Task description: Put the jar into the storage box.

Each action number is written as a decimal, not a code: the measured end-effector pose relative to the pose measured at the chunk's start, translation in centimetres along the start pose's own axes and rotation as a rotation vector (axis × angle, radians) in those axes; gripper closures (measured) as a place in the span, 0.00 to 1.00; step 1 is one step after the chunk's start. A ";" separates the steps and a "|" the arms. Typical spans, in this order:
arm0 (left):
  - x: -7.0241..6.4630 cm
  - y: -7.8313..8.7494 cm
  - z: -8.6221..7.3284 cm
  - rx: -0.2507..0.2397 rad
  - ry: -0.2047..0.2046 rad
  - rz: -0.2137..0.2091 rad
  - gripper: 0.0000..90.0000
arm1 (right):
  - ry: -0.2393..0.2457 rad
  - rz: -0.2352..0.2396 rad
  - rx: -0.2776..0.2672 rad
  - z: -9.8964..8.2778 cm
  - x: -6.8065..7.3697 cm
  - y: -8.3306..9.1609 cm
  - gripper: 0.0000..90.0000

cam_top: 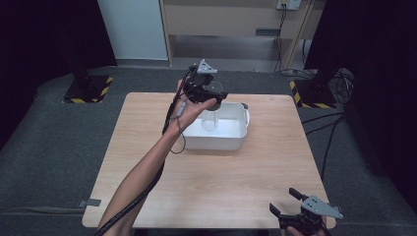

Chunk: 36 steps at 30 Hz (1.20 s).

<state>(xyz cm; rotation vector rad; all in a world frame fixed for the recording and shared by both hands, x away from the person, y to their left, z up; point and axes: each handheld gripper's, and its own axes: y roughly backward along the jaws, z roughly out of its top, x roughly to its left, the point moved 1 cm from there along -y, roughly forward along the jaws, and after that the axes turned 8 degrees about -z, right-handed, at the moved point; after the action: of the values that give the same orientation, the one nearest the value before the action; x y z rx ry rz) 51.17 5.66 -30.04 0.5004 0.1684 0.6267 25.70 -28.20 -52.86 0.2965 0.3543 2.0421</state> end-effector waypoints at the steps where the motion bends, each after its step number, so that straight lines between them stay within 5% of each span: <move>1: 0.2 -0.4 -0.2 0.006 0.004 0.007 0.36 | 0.000 0.000 0.000 0.0 0.0 0.0 0.04; 26: 2.5 -7.2 -4.5 0.050 0.065 0.080 0.36 | -0.001 0.002 -0.002 0.0 -0.1 0.0 0.04; 36: 3.0 -8.6 -6.3 0.059 0.098 0.089 0.36 | -0.001 0.004 -0.003 0.0 -0.1 0.0 0.04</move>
<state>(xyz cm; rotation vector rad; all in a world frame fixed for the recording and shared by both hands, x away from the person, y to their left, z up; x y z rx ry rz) 56.15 4.03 -39.79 0.5362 0.2590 0.7356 25.69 -28.31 -52.88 0.2963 0.3505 2.0463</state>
